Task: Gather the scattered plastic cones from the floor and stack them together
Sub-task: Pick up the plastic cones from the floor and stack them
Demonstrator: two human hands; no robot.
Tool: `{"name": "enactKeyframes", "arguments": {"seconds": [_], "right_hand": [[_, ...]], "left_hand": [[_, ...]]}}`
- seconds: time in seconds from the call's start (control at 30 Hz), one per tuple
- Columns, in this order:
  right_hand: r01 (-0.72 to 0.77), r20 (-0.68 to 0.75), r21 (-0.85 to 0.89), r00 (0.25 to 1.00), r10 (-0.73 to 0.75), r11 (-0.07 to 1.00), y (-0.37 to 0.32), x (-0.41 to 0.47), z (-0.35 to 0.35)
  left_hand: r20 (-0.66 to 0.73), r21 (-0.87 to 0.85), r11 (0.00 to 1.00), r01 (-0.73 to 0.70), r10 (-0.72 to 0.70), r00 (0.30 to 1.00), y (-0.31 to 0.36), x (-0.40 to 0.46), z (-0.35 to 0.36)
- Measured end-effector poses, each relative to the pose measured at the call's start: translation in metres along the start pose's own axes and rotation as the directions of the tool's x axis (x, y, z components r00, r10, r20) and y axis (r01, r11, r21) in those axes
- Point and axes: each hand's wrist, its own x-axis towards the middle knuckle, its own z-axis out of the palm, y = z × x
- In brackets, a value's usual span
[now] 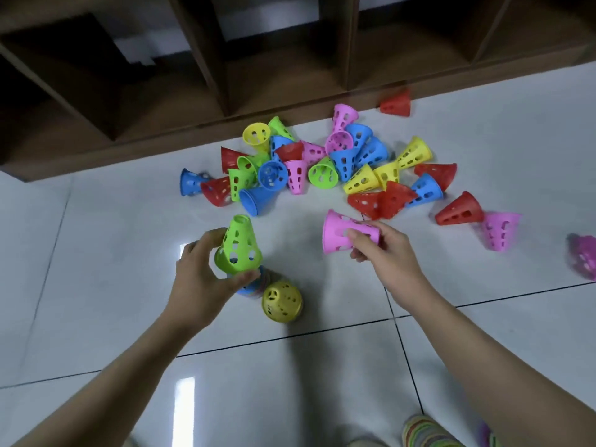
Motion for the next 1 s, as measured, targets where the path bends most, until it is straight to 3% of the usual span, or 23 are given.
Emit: {"name": "enactKeyframes", "arguments": {"seconds": [0.17, 0.4, 0.53, 0.77, 1.0], "right_hand": [[0.075, 0.156, 0.011, 0.985, -0.076, 0.997, -0.006, -0.029, 0.031], [0.247, 0.267, -0.312, 0.95, -0.165, 0.917, 0.006, -0.04, 0.059], [0.293, 0.348, -0.39, 0.925, -0.154, 0.873, 0.012, -0.041, 0.065], [0.21, 0.246, -0.391, 0.962, -0.119, 0.896, 0.013, -0.03, 0.04], [0.1, 0.001, -0.384, 0.994, -0.108, 0.918, 0.014, -0.01, -0.03]], "left_hand": [[0.028, -0.041, 0.998, 0.053, -0.052, 0.998, -0.026, -0.016, -0.006], [0.048, 0.056, 0.991, 0.126, -0.128, 0.991, -0.039, -0.014, 0.0], [0.129, 0.099, 0.993, 0.064, -0.076, 0.989, -0.035, -0.016, -0.004], [0.15, -0.007, 0.999, 0.031, -0.03, 0.988, -0.003, 0.011, -0.007], [0.247, -0.069, 0.994, -0.088, 0.103, 0.963, 0.053, 0.059, 0.042]]}}
